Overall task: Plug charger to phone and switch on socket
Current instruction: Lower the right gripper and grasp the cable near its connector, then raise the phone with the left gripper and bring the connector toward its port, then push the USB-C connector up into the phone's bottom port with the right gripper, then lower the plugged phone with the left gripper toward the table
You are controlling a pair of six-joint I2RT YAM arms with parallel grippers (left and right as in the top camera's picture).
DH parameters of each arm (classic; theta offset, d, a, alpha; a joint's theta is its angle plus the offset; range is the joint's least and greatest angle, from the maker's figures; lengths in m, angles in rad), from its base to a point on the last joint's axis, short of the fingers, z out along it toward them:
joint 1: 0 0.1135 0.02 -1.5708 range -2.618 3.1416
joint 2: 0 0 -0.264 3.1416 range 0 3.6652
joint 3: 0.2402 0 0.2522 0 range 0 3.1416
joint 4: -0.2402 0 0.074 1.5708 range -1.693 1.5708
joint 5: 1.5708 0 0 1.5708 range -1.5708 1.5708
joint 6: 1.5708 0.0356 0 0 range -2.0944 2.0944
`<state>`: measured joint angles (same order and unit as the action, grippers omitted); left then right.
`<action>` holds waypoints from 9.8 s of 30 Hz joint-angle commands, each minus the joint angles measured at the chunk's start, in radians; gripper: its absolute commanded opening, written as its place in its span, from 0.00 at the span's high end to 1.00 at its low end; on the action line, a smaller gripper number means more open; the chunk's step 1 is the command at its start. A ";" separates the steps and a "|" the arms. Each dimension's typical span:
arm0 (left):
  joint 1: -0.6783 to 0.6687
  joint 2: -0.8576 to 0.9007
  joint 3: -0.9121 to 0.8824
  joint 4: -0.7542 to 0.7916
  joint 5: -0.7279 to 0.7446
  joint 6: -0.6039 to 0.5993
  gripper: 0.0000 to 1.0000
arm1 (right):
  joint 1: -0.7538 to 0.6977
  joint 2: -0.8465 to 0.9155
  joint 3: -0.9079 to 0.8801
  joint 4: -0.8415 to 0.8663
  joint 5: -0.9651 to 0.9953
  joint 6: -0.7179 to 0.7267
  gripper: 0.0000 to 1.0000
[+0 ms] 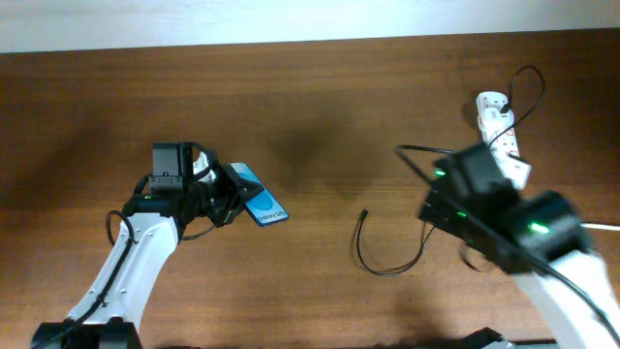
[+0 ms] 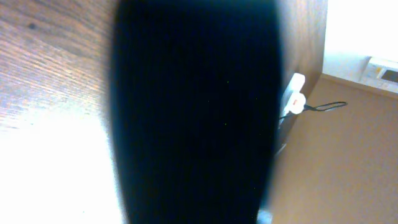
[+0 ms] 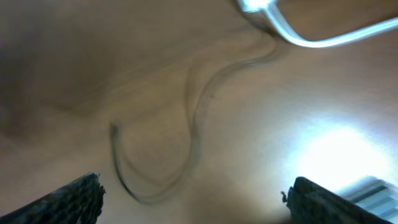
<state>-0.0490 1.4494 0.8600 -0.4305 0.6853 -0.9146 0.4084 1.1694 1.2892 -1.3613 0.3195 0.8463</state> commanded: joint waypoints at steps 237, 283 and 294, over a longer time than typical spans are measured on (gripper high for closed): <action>-0.040 0.006 0.010 0.881 0.515 -0.101 1.00 | 0.003 0.082 0.019 0.900 -0.864 -0.623 0.30; -0.040 0.006 0.010 0.881 0.514 -0.105 1.00 | 0.516 0.299 0.252 0.259 -0.314 -0.444 0.02; -0.040 0.006 0.010 0.881 0.514 -0.105 1.00 | 0.522 0.426 0.252 0.257 -0.315 -0.359 0.28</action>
<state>-0.0860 1.4551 0.8608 0.4438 1.1957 -1.0286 0.9211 1.6020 1.5246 -1.1076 0.0025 0.4728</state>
